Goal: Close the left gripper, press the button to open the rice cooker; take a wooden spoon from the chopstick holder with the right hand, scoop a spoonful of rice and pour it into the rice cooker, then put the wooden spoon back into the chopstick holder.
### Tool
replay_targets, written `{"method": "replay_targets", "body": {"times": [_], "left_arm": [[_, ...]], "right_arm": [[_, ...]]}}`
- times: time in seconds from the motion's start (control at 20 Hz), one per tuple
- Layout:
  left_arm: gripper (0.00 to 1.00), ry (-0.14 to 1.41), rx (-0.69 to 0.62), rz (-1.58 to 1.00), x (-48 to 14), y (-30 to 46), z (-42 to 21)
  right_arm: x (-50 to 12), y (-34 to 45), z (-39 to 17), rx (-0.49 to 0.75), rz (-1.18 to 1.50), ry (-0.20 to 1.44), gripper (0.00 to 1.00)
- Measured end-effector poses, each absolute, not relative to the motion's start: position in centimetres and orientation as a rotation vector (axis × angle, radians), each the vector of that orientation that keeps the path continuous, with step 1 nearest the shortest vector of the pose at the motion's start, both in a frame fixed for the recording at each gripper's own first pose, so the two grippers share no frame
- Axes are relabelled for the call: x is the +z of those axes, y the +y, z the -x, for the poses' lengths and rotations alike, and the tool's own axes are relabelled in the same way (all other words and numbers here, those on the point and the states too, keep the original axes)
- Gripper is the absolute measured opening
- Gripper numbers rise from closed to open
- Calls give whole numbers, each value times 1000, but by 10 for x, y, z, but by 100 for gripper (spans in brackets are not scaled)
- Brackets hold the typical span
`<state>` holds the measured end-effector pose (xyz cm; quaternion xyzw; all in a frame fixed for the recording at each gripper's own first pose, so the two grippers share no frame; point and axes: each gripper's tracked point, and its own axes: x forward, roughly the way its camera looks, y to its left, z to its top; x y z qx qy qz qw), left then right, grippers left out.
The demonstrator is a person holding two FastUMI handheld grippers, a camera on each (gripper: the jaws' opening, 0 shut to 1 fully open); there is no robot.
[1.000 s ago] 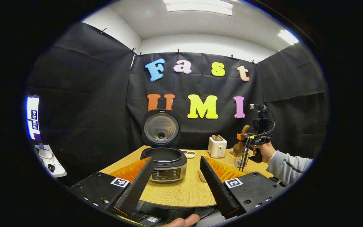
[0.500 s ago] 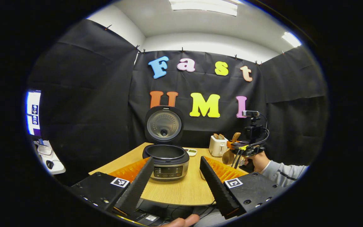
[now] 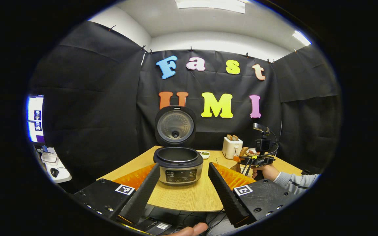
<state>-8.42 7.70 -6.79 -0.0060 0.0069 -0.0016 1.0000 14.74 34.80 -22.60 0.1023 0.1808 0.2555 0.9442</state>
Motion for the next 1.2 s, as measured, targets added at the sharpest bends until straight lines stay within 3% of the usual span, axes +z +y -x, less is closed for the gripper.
{"method": "replay_targets", "body": {"times": [0.45,0.8,1.2], "left_arm": [[94,0,16,-39,-67,81,83],[95,17,20,-25,-74,83,80],[94,28,5,-10,-75,77,79]], "right_arm": [[-226,362,-154,650,-510,486,12],[-218,340,-169,630,-820,545,11],[-196,287,-190,546,-992,490,11]]}}
